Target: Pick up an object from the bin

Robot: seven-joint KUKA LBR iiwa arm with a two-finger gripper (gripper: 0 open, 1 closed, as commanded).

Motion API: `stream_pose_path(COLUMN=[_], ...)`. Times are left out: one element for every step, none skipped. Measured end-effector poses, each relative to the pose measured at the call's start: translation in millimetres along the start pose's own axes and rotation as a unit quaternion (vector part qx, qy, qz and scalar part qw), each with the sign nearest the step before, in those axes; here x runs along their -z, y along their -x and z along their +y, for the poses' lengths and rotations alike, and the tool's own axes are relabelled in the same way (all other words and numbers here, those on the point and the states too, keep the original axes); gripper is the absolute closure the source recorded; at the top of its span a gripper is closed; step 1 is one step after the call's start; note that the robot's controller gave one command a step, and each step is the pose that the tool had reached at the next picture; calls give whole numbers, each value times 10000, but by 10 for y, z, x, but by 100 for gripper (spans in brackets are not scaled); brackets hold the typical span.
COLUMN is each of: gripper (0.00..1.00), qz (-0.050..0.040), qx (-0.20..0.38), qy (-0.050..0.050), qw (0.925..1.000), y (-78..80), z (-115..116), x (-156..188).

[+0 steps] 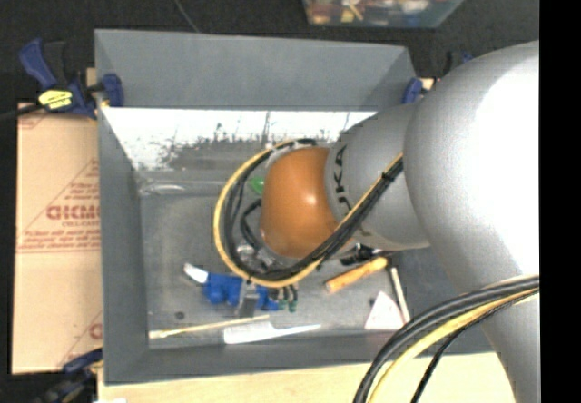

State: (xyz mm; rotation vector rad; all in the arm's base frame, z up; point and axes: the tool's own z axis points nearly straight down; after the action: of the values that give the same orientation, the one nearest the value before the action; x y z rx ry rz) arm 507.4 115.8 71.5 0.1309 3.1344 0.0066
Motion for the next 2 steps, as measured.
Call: stream_pose_path(gripper=[100,100], qz=[29,0], qx=[-7,-14], qy=[-7,3], qw=[10000,10000], y=[-14,5], z=[-7,-3], x=[222,442])
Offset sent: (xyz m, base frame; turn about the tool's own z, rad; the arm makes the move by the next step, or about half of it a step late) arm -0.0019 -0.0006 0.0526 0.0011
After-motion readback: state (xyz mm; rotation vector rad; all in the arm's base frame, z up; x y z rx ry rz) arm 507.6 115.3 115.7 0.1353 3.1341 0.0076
